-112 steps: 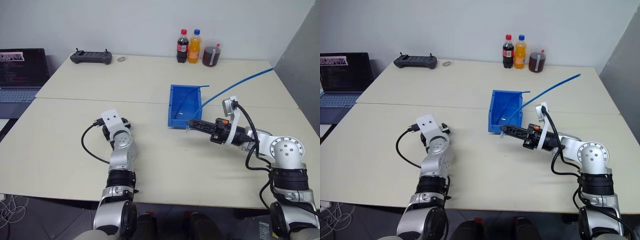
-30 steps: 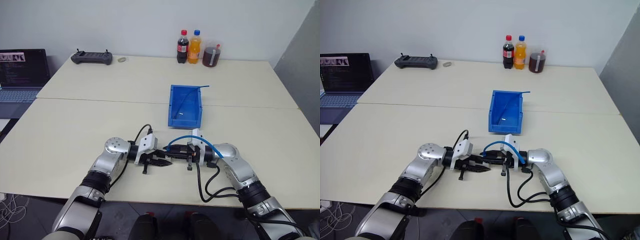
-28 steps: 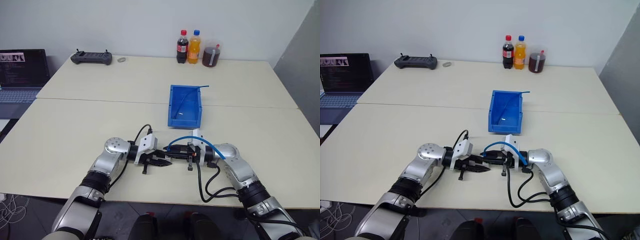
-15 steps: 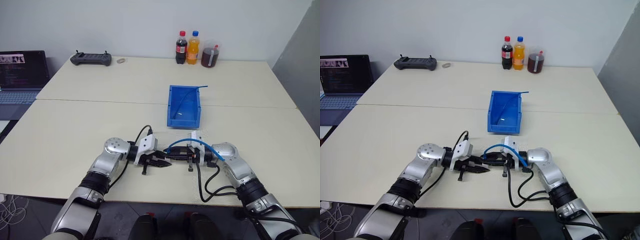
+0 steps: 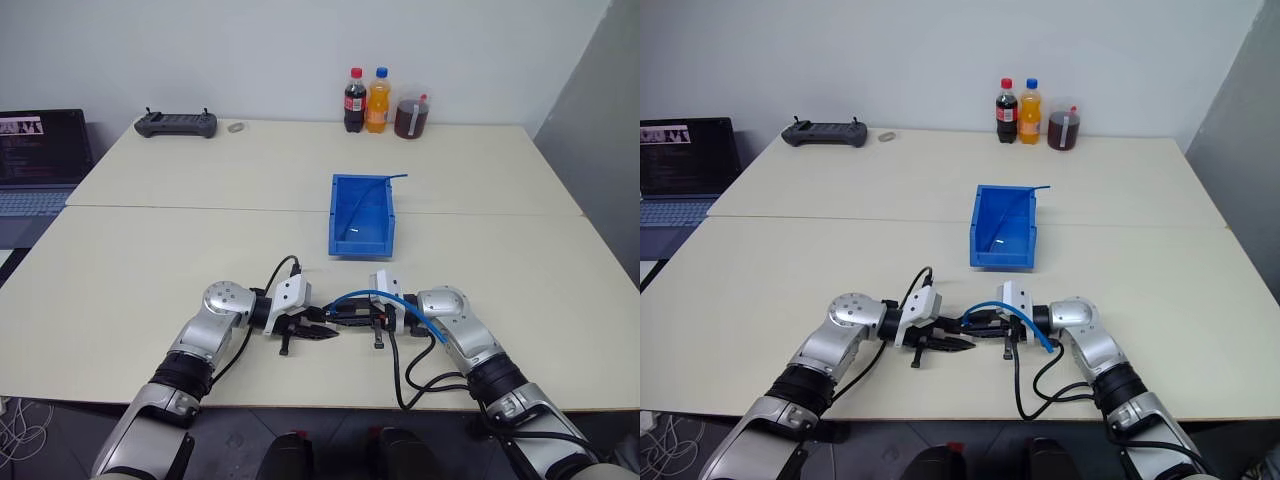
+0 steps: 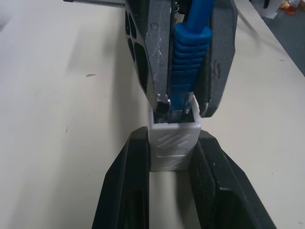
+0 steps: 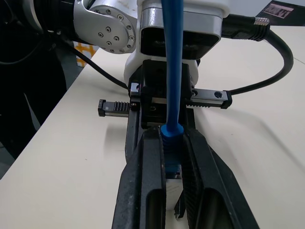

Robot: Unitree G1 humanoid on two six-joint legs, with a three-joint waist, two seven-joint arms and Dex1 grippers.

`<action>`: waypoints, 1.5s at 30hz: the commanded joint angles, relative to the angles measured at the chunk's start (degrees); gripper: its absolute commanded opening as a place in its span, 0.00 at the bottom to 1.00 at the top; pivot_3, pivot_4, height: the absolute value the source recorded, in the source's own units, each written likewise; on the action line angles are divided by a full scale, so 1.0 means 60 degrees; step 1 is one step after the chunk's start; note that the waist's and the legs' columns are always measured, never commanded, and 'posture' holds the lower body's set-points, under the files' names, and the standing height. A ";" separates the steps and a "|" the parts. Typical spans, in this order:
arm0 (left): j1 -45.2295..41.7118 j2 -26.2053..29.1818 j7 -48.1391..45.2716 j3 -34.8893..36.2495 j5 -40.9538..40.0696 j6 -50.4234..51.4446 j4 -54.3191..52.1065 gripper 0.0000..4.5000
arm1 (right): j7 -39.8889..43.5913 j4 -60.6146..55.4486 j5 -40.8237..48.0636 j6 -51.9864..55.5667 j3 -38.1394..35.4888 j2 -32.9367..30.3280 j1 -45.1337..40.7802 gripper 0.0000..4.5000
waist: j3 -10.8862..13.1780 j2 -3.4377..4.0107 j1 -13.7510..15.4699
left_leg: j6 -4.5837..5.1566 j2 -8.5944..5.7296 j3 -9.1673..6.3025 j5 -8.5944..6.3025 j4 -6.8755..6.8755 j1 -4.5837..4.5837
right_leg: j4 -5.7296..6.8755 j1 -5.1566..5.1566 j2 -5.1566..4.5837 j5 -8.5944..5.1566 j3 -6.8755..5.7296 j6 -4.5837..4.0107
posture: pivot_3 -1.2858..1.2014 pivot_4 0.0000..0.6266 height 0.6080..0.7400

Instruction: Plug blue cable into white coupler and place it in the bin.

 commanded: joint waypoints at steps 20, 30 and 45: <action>0.2545 0.0253 0.5241 0.3205 -0.2788 0.5432 -0.7999 0.99 | -0.6766 -0.0573 0.4043 1.1210 -0.4601 0.0192 -0.4608 0.04 | 0.0069 0.0007 -0.0021 | -0.0009 -0.0007 -0.0034 0.0004 0.0001 -0.0054 | 0.0038 -0.0045 -0.0034 0.0000 -0.0037 -0.0006 | 0.52 0.24 1.00; 0.2518 -0.1033 0.7456 0.2860 -0.2831 0.6190 -0.8625 1.00 | -0.6239 0.5671 0.2094 0.8728 -0.4662 0.0069 -0.7686 0.38 | 0.0070 0.0009 -0.0019 | -0.0012 -0.0005 0.0013 0.0007 -0.0004 -0.0213 | 0.0004 -0.0204 -0.0034 0.0017 -0.0001 0.0015 | 0.52 0.24 1.00; 0.2228 -0.1019 0.8793 0.3385 -0.2880 0.6904 -0.8576 1.00 | -0.5739 -0.1836 0.2869 1.0138 -0.4935 -0.1106 -0.4783 0.93 | 0.0069 0.0009 0.0051 | -0.0010 -0.0007 -0.0012 0.0005 0.0002 -0.0244 | -0.0016 -0.0205 -0.0036 0.0017 -0.0021 0.0015 | 0.52 0.24 1.00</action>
